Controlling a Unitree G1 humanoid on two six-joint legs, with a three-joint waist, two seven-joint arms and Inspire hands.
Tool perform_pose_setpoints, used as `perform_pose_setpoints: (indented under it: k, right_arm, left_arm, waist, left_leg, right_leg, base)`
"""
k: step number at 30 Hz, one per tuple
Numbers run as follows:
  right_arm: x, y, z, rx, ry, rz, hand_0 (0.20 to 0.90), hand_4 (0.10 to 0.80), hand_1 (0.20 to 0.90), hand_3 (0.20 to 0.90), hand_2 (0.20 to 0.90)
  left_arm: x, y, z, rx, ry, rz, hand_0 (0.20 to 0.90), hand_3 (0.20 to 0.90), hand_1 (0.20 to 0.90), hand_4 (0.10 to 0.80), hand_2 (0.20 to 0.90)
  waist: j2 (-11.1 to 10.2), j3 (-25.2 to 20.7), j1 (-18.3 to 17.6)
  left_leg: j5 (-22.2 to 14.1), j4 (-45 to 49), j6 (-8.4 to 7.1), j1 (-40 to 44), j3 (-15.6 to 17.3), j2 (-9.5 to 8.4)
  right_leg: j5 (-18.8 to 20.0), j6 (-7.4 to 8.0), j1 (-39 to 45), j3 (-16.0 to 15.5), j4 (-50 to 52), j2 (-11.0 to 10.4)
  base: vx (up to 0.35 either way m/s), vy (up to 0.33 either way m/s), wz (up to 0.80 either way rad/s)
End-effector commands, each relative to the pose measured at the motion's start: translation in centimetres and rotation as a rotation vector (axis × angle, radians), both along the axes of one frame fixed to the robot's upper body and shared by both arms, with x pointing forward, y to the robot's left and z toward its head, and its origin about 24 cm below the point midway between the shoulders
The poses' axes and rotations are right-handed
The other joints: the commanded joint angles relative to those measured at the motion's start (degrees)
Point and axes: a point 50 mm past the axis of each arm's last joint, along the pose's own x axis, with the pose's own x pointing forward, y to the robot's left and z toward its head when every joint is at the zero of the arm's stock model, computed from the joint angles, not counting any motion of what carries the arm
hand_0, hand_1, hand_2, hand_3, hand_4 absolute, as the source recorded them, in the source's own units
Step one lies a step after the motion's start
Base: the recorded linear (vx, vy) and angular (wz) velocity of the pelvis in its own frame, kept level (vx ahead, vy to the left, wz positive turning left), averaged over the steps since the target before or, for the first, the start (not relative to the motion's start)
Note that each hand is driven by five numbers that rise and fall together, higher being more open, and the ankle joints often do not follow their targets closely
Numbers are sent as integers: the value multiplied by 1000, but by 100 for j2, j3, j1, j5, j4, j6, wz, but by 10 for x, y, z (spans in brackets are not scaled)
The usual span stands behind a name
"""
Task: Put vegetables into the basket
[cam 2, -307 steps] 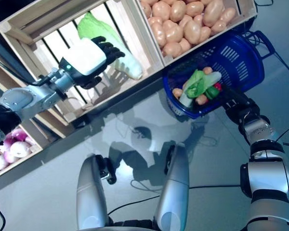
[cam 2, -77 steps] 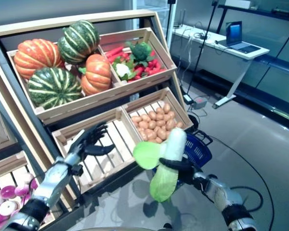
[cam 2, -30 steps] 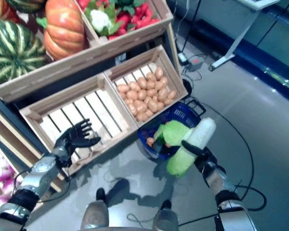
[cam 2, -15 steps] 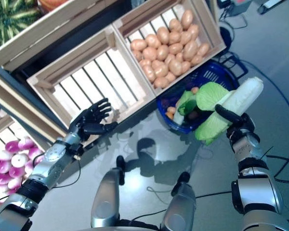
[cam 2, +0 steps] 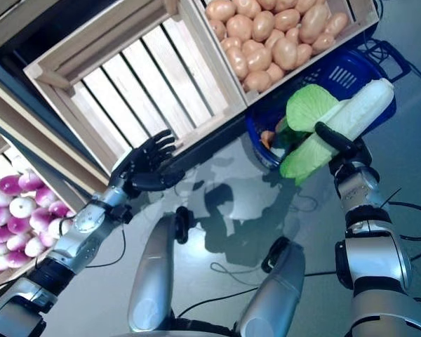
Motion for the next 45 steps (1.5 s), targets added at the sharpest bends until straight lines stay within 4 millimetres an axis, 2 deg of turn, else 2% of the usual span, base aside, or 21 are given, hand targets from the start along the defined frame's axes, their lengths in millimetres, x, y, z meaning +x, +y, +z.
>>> perform_pose_setpoints:
  k: [1,3,4,5,6,15,26,32,33,34,41,45]
  right_arm:
    - [3,-14,72,-31,-216,-67,300,400,300,300,300]
    - [4,-13,82,-33,-232,-61,300,400,300,300,300]
    - [5,-13,84,-28,-240,-60,338,425,338,338,338]
    - [6,-12,87,-14,-242,-61,509,540,509,509,509]
    - [6,-12,88,-10,-233,-70,900,800,900,900,900]
    - [4,-16,86,16,-207,-75,900,800,900,900,900]
    - [1,-19,69,32,-164,-64,900,800,900,900,900]
    - [-4,-25,57,52,-140,-66,900,800,900,900,900]
    - [-5,-27,56,56,-140,-72,900,800,900,900,900]
    - [-6,-28,57,59,-142,-77,900,800,900,900,900]
    - [-5,-25,50,71,-127,-69,900,800,900,900,900]
    - [-4,-19,35,81,-95,-26,900,800,900,900,900]
  left_arm:
    - [3,-4,60,-110,-289,-29,900,900,900,800,900]
    - [3,-2,63,-117,-290,-27,900,900,900,800,900]
    - [3,-2,63,-118,-291,-28,900,900,900,800,900]
    - [2,-1,63,-120,-289,-31,900,900,900,800,900]
    - [2,-2,62,-121,-287,-33,900,900,900,800,900]
    - [-1,-1,63,-119,-301,-50,900,900,900,800,900]
    - [0,5,64,-120,-297,-63,900,900,900,800,900]
    - [0,7,65,-109,-285,-71,900,900,900,800,900]
    - [-1,8,65,-103,-284,-73,900,900,900,800,900]
    - [0,9,66,-100,-286,-74,900,900,900,800,900]
    - [2,9,69,-84,-288,-79,900,900,900,800,900]
    - [3,9,68,-61,-282,-79,900,900,900,800,900]
  waist:
    - [115,-15,8]
    - [125,-15,21]
    - [123,-15,27]
    - [119,-15,31]
    - [115,-15,31]
    - [53,-15,67]
    - [-36,-18,81]
    - [-168,-195,117]
    - [-192,-228,127]
    - [-226,-270,144]
    - [-366,-478,183]
    - [-472,-680,189]
  left_leg:
    - [-592,70,-193,366,-193,133]
    - [-659,229,-161,235,-229,127]
    - [-670,269,-157,203,-244,121]
    - [-691,328,-144,159,-260,118]
    - [-697,346,-146,147,-265,116]
    - [-712,345,-108,245,-293,123]
    - [-692,116,-100,715,-194,188]
    - [-580,-316,-108,1199,-110,255]
    - [-527,-437,-109,1290,-94,257]
    - [-324,-663,-73,1386,-34,268]
    - [-75,-1238,-108,1842,64,324]
    - [141,-1710,-136,2235,147,384]
  right_leg:
    - [-46,-477,51,136,330,87]
    - [-100,-497,-115,169,486,93]
    - [-110,-505,-157,174,526,103]
    - [-130,-510,-221,190,591,117]
    - [-136,-512,-243,196,613,128]
    - [-102,-498,-179,194,580,179]
    - [-14,-440,258,91,355,127]
    - [157,-349,734,-65,-23,81]
    - [212,-338,847,-111,-145,81]
    - [404,-382,978,-213,-374,74]
    - [643,-306,1498,-426,-933,103]
    - [851,-297,1977,-584,-1484,201]
  base:
    - [-3,6,5]
    - [-4,0,5]
    - [1,-2,7]
    - [4,-1,6]
    - [10,2,3]
    - [16,3,0]
    - [6,2,0]
    - [42,10,2]
    - [-33,0,2]
    - [-36,-2,5]
    - [-7,-1,1]
    - [11,-11,-7]
